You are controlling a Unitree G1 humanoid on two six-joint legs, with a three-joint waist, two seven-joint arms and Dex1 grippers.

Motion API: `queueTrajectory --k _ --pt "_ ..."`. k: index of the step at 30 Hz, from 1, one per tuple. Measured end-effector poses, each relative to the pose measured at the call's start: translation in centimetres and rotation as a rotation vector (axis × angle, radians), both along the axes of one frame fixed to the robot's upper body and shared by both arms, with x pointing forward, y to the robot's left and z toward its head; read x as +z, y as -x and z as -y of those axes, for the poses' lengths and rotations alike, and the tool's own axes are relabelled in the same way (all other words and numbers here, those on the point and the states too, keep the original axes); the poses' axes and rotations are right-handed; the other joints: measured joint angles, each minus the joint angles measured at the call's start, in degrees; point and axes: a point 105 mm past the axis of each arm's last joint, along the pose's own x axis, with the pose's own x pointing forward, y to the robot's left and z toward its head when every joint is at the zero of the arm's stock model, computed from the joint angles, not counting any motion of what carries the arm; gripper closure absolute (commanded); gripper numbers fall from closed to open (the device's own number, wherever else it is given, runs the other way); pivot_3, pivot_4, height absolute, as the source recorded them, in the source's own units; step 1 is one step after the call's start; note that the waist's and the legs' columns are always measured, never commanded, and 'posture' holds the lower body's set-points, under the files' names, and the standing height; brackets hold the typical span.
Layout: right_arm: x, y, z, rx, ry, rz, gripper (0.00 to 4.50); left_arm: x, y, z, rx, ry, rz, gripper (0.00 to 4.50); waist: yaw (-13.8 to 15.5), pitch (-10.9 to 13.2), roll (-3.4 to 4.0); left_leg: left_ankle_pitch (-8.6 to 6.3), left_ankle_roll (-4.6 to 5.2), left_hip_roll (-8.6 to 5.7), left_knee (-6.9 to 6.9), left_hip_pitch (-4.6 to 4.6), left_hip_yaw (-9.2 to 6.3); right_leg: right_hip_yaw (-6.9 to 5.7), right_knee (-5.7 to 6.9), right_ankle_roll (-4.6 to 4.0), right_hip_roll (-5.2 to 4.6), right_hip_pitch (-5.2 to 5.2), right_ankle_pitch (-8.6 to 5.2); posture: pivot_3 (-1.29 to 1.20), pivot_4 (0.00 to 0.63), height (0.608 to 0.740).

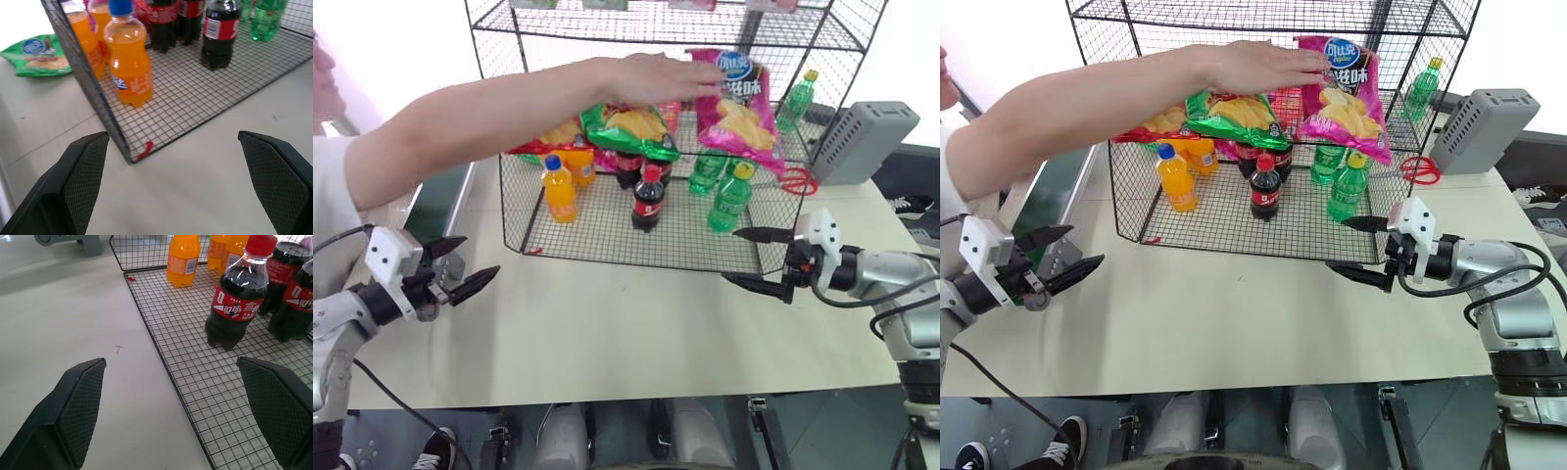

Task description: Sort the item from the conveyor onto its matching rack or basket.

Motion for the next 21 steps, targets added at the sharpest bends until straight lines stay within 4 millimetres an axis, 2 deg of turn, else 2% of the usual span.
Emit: queueTrajectory --k 9,21 --pt "-0.20 -0.08 -0.09 -0.004 0.000 -0.002 0.04 0.82 -0.69 -0.09 0.009 0.023 0.040 0.00 0.08 0.00 0.00 0.00 0.00 -0.01 0.00 0.00 0.01 0.00 0.00 0.00 -0.02 0.01 0.00 0.00 0.150 0.740" --pt "-0.05 -0.19 -0.26 0.003 0.006 0.004 0.04 0.85 -0.79 -0.26 0.020 0.020 0.049 0.00 0.02 0.00 0.00 0.00 0.00 0.00 0.00 0.01 0.01 0.00 0.01 0.00 -0.01 0.01 0.00 0.00 0.150 0.740"
